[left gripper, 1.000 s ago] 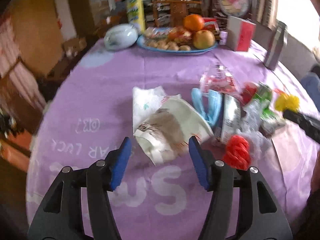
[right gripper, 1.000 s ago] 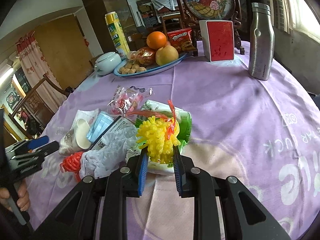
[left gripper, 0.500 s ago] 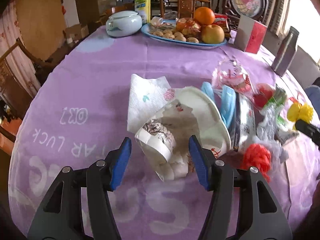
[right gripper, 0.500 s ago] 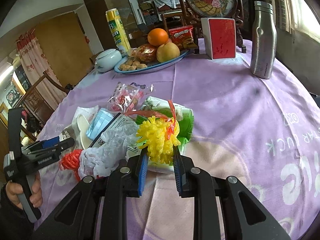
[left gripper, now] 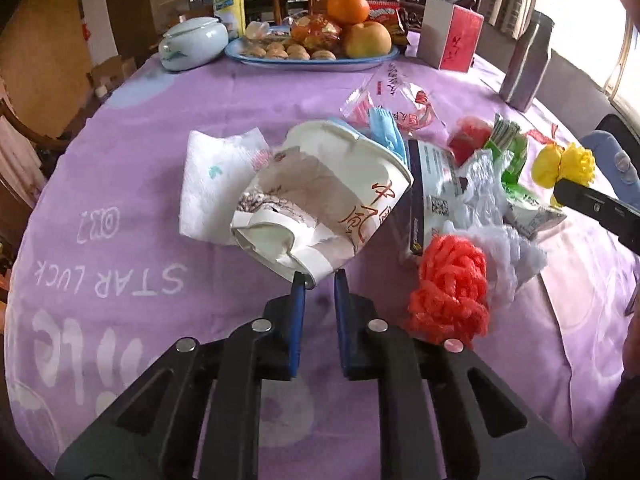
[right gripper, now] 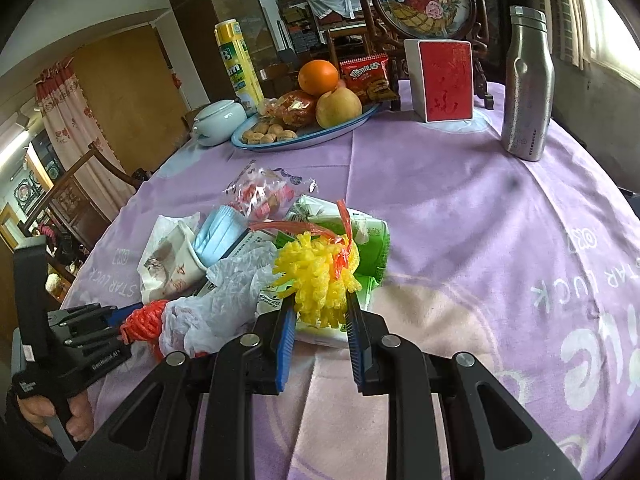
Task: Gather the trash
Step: 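Grasp the white paper cup with the left gripper while the right gripper holds the ornament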
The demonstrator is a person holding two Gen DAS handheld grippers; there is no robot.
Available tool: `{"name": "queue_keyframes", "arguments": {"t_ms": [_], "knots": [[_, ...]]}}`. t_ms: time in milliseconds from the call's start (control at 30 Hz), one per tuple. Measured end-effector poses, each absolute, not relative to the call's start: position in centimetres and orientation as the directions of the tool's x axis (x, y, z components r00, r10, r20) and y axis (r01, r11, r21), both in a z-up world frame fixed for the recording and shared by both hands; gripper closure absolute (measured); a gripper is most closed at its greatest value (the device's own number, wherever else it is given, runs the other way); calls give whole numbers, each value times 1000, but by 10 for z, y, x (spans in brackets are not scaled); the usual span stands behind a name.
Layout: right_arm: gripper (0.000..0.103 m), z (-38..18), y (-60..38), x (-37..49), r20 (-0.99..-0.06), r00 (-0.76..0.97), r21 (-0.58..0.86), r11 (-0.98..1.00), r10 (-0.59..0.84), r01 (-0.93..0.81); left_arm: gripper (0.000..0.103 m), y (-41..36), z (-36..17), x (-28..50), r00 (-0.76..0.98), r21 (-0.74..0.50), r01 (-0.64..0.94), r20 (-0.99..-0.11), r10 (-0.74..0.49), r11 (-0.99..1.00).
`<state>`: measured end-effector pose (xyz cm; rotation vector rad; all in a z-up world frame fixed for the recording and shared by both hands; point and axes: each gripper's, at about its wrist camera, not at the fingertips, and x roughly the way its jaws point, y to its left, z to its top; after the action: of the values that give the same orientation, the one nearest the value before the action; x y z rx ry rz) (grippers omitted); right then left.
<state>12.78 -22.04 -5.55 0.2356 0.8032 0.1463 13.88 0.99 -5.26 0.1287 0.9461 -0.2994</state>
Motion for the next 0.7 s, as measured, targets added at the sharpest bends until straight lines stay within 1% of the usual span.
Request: {"name": "queue_keyframes", "arguments": {"t_ms": [67, 133, 167, 200, 267, 333, 400, 433, 467, 500, 600, 700], "knots": [[78, -55, -221, 128, -693, 687, 265, 963, 219, -40, 87, 11, -48, 135, 539, -49, 322, -811, -226, 945], [79, -55, -221, 127, -690, 689, 266, 963, 220, -41, 87, 9, -42, 122, 513, -79, 372, -813, -276, 925], [78, -54, -221, 127, -689, 690, 267, 963, 222, -43, 83, 8, -40, 117, 507, -83, 393, -811, -291, 916], [78, -54, -221, 127, -688, 691, 268, 962, 223, -44, 82, 6, -36, 109, 515, -65, 409, -807, -289, 910], [78, -53, -220, 126, -686, 692, 271, 961, 228, -48, 80, 6, -30, 102, 544, -12, 402, -801, -249, 915], [78, -53, -219, 125, -684, 693, 271, 961, 229, -51, 77, 9, -23, 104, 570, 7, 383, -789, -230, 924], [78, -53, -220, 125, -683, 693, 271, 961, 230, -51, 69, 13, -14, 112, 602, 25, 363, -769, -215, 931], [78, -53, -219, 125, -684, 693, 271, 961, 229, -50, 58, 13, -11, 119, 615, 30, 356, -760, -210, 934], [78, -53, -220, 125, -685, 692, 271, 961, 228, -49, 44, 13, -9, 127, 621, 32, 357, -755, -212, 933], [78, -53, -220, 125, -687, 691, 272, 961, 227, -45, 40, 12, -9, 139, 623, 39, 356, -755, -206, 934], [78, -56, -223, 127, -696, 682, 276, 960, 224, -33, 39, 9, -22, 175, 581, 28, 349, -791, -193, 937], [78, -57, -224, 129, -700, 677, 281, 959, 226, -30, 39, 4, -38, 196, 536, 7, 374, -818, -210, 927]]}}
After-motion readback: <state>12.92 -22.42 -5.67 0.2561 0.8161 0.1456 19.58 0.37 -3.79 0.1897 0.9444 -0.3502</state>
